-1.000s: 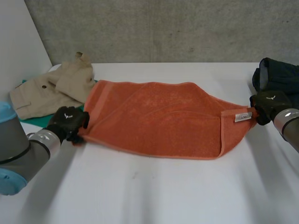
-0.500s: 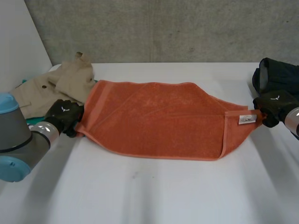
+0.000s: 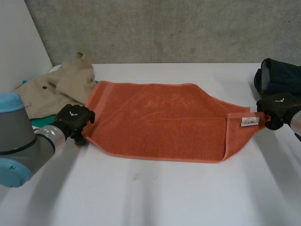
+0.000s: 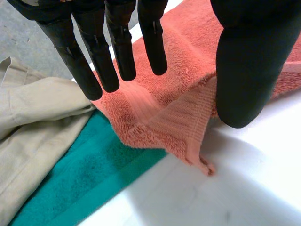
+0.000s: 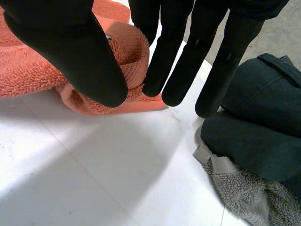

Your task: Fold the laundry.

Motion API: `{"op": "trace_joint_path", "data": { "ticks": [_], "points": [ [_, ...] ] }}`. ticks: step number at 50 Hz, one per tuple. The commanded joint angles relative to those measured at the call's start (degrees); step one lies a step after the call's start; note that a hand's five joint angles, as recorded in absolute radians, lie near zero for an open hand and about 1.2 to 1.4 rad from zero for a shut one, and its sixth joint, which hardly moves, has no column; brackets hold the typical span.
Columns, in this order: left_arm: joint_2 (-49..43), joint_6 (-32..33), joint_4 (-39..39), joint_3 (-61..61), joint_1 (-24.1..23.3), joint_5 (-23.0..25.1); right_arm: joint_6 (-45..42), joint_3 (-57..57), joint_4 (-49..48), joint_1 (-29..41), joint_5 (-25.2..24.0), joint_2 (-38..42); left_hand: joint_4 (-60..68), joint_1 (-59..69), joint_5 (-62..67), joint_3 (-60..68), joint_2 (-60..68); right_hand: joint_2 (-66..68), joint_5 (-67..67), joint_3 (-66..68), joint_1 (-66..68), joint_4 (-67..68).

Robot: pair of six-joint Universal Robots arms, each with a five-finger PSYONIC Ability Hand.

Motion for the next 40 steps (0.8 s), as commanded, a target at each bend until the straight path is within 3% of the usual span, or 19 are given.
{"op": "trace_joint_path", "data": {
  "ticks": [1,5,11,14,17,18,21,28,34,40],
  "points": [
    [-3.9,0.3,0.2,3.5,-0.8,-1.9,0.1,0.3,0.0,0.1,0.0,0.0,16.6,16.6,16.4,16.8,16.5,12.3,13.0,11.8,14.8,11.4],
    [-6.0,2.2,0.8,5.3,-0.6,-4.4,0.1,0.3,0.1,0.1,0.0,0.0,25.1,25.2,25.0,25.3,25.1,12.3,13.0,11.8,14.8,11.4],
    [-5.9,8.1,1.7,5.6,-0.3,-6.9,-0.9,-0.3,1.3,-0.2,0.6,0.0,47.8,47.8,47.6,48.0,47.8,12.3,13.0,11.8,14.8,11.4],
    [-4.9,8.3,2.1,4.9,-0.4,-6.8,-2.5,-1.2,2.5,-0.1,0.8,0.0,47.9,47.9,47.7,48.1,47.8,12.3,13.0,11.8,14.8,11.4],
    [-3.6,7.7,2.9,4.0,-0.7,-6.2,-4.5,-2.7,4.9,0.1,1.5,-0.8,47.9,47.9,47.7,48.1,47.8,-12.7,-12.0,-13.2,-10.2,-13.6],
    [-3.0,7.2,3.1,3.6,-0.9,-5.8,-5.1,-3.4,5.8,0.3,1.9,-1.6,47.9,47.9,47.7,48.1,47.8,-27.2,-26.6,-27.8,-24.8,-28.2],
    [-2.3,6.3,3.2,3.1,-1.3,-5.2,-5.6,-6.2,7.3,2.3,3.0,-3.2,47.9,47.9,47.7,48.1,47.8,-34.8,-34.1,-35.3,-32.3,-35.7],
    [-1.2,5.2,3.1,2.6,-1.0,-4.9,-7.6,-12.1,14.0,7.7,4.7,-3.7,47.9,47.9,47.7,48.1,47.8,-36.1,-35.5,-36.7,-33.7,-37.1],
    [-0.2,5.0,3.1,2.2,-0.2,-4.5,-12.0,-19.3,21.4,12.8,5.8,1.9,47.9,47.9,47.7,48.1,47.8,-35.5,-34.8,-36.0,-33.0,-36.4],
    [-0.1,5.0,2.9,1.9,0.1,-3.4,-12.9,-25.0,22.8,15.4,10.6,7.8,47.9,47.9,47.7,48.1,47.8,-33.8,-33.2,-34.4,-31.3,-34.8]
  ]
}}
